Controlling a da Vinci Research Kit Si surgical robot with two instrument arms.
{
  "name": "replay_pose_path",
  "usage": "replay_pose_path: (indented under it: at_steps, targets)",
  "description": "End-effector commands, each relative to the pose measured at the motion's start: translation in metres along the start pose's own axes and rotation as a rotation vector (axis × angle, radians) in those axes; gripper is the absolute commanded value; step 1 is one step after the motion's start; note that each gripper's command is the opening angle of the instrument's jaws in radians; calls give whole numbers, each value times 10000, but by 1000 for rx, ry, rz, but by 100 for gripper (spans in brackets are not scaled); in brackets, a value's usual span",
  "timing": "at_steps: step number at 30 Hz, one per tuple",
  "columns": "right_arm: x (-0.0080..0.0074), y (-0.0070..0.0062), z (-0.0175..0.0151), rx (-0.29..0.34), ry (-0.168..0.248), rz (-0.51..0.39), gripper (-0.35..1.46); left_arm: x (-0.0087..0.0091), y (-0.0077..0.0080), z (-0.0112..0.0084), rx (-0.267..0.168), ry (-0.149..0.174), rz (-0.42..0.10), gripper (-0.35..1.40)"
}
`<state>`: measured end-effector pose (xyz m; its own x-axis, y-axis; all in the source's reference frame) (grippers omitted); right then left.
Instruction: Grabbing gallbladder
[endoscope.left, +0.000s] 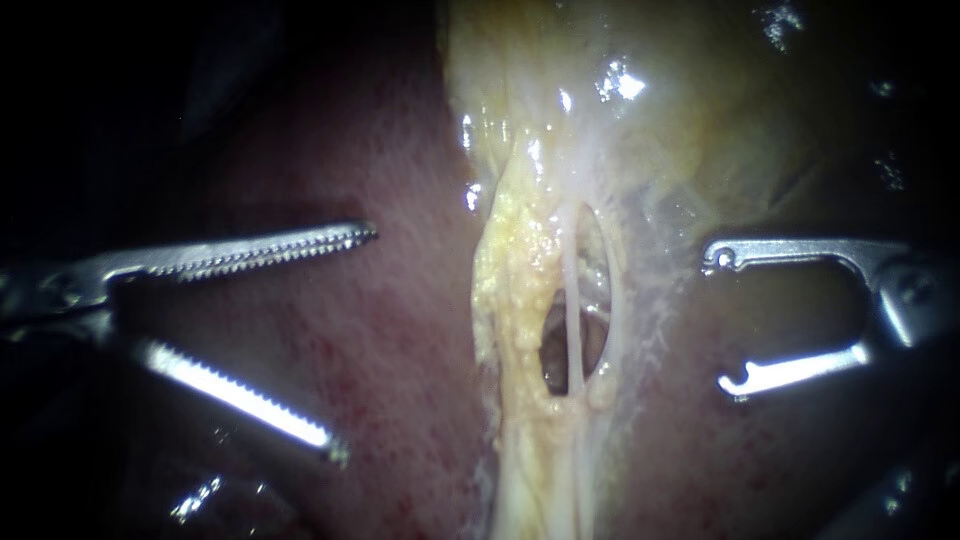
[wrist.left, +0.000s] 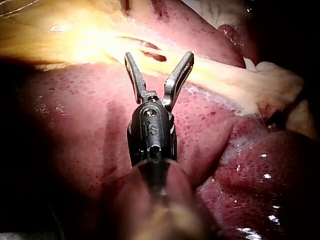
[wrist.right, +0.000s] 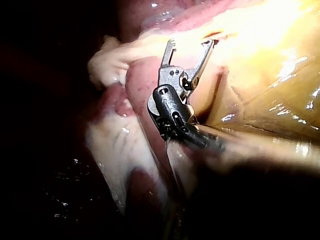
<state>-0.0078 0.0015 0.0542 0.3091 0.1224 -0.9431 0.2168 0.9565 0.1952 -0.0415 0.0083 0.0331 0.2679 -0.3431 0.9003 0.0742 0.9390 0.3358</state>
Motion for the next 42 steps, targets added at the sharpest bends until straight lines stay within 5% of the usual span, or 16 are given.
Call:
replay_pose_path:
  at_steps: [1,11,20,34,42]
  targets:
    - [0,0,0,0,0,0,59,0,0,-1,1,0,0,98]
    - [0,0,0,0,0,0,59,-4,3,-3,4,-2,-2,98]
    - [-1,0,0,0,0,-1,59,-13,31,4,-18,-3,-13,94]
    - [-1,0,-1,0,0,-1,59,-9,66,56,-87,119,-98,69]
    - [-2,0,-1,0,0,5,59,3,94,79,-130,158,-133,61]
